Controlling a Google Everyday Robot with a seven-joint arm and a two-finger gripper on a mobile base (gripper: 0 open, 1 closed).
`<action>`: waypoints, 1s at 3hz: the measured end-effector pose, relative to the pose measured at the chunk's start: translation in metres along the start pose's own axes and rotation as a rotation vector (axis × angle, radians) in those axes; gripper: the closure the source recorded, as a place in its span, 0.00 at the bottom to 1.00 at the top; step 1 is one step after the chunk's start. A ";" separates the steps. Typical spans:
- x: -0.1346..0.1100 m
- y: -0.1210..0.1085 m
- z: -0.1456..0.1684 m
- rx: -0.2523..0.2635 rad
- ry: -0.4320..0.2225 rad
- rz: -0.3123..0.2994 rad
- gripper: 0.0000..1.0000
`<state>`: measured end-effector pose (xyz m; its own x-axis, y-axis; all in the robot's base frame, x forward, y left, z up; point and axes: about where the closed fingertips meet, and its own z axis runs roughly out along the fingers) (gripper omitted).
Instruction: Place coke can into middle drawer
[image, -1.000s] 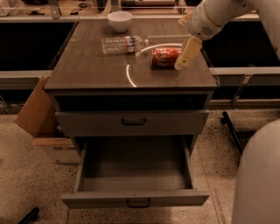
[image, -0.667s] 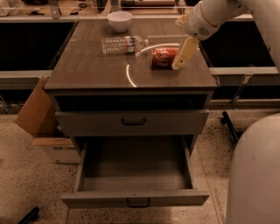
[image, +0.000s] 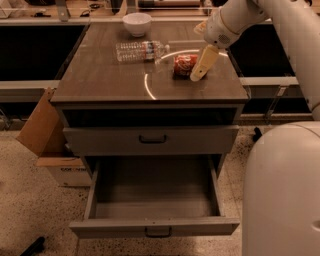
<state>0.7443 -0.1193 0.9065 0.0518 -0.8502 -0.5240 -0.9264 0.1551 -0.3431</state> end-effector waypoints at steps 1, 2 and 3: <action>0.001 -0.001 0.014 -0.028 -0.007 0.007 0.00; 0.006 0.000 0.028 -0.060 -0.014 0.021 0.00; 0.011 0.002 0.039 -0.085 -0.018 0.039 0.00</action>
Offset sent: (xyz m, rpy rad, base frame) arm 0.0213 0.0047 -0.0312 0.0285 0.0963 0.0238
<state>0.7579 -0.1089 0.8701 0.0211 -0.8353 -0.5494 -0.9560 0.1440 -0.2556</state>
